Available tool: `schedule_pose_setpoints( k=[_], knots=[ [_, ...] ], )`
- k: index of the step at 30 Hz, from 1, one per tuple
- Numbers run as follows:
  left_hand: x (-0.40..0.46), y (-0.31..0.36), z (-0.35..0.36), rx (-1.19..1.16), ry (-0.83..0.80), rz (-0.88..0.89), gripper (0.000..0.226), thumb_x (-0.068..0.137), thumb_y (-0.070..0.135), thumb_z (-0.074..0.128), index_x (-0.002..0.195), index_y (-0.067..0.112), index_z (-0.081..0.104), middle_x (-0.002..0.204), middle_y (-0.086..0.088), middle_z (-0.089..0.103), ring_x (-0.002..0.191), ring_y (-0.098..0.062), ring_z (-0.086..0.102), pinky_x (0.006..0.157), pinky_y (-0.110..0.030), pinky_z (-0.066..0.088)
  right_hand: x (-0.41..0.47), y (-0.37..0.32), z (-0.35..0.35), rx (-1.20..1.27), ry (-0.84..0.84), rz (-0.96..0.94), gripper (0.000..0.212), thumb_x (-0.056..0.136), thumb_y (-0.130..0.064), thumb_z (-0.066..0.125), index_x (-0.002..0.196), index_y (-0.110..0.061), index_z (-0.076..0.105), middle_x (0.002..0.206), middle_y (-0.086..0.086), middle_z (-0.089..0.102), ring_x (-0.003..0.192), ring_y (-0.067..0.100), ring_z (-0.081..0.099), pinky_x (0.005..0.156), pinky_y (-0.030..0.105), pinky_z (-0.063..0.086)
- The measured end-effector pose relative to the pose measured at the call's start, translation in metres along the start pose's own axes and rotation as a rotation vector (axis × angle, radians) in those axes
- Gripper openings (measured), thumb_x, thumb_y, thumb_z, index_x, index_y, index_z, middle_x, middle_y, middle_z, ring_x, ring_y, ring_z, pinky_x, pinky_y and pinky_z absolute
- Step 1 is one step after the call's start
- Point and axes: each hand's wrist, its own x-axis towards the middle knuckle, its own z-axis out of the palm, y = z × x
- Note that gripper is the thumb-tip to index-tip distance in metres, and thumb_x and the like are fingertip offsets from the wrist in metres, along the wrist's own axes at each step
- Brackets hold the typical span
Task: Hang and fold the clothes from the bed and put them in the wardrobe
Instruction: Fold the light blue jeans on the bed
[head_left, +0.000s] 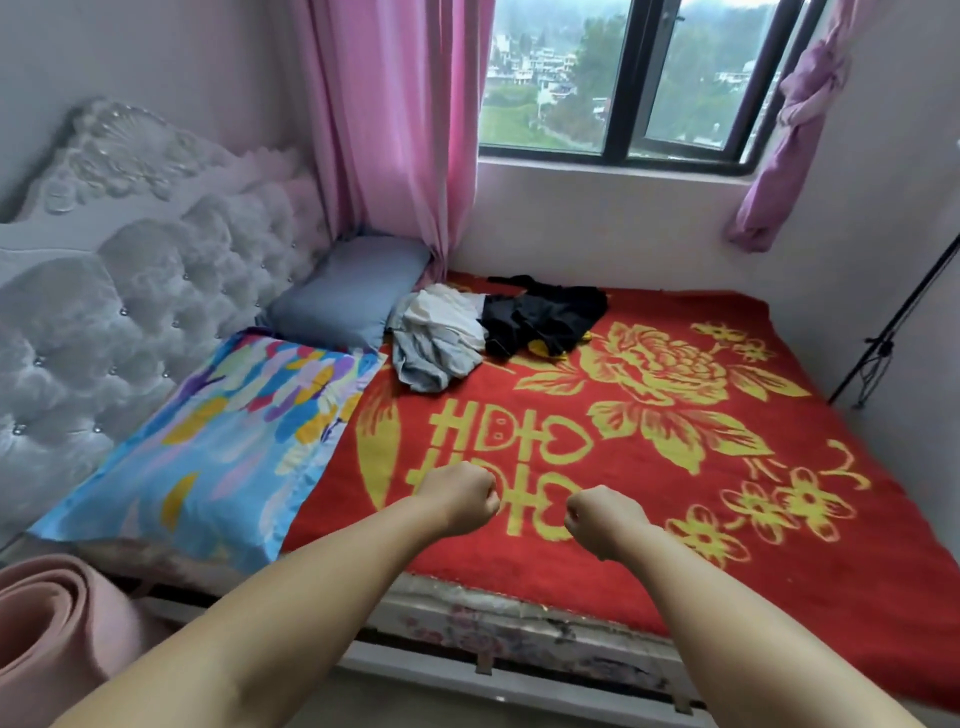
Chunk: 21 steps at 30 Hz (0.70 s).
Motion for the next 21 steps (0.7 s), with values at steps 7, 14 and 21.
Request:
schedule_pose_setpoints(
  k=[7, 14, 21],
  knots=[
    [0.129, -0.043, -0.016, 0.011, -0.036, 0.017, 0.029, 0.096, 0.026, 0.039, 0.082, 0.010, 0.059, 0.092, -0.008, 0.065, 0.079, -0.029, 0.058, 0.059, -0.029, 0.038, 0.124, 0.020, -0.031, 0.030, 0.021, 0.067, 0.036, 0.099, -0.024, 0.037, 0.064, -0.018, 0.038, 0.069, -0.004, 0.045, 0.073, 0.021, 0.049, 0.051, 0.026, 0.036],
    [0.240, -0.103, -0.010, 0.009, -0.157, -0.006, 0.024, 0.095, 0.024, 0.037, 0.077, 0.012, 0.049, 0.084, -0.006, 0.060, 0.082, -0.029, 0.063, 0.060, -0.029, 0.039, 0.222, 0.036, -0.033, 0.089, -0.043, 0.122, 0.036, 0.100, -0.024, 0.036, 0.064, -0.018, 0.036, 0.077, 0.001, 0.051, 0.070, 0.022, 0.049, 0.047, 0.027, 0.033],
    [0.295, -0.128, 0.044, 0.113, -0.290, 0.030, 0.023, 0.097, 0.023, 0.036, 0.081, 0.012, 0.048, 0.090, -0.006, 0.062, 0.078, -0.026, 0.056, 0.061, -0.031, 0.040, 0.302, 0.049, -0.005, 0.104, -0.185, 0.105, 0.035, 0.099, -0.023, 0.033, 0.064, -0.019, 0.037, 0.075, -0.001, 0.051, 0.074, 0.023, 0.050, 0.062, 0.029, 0.041]
  ],
)
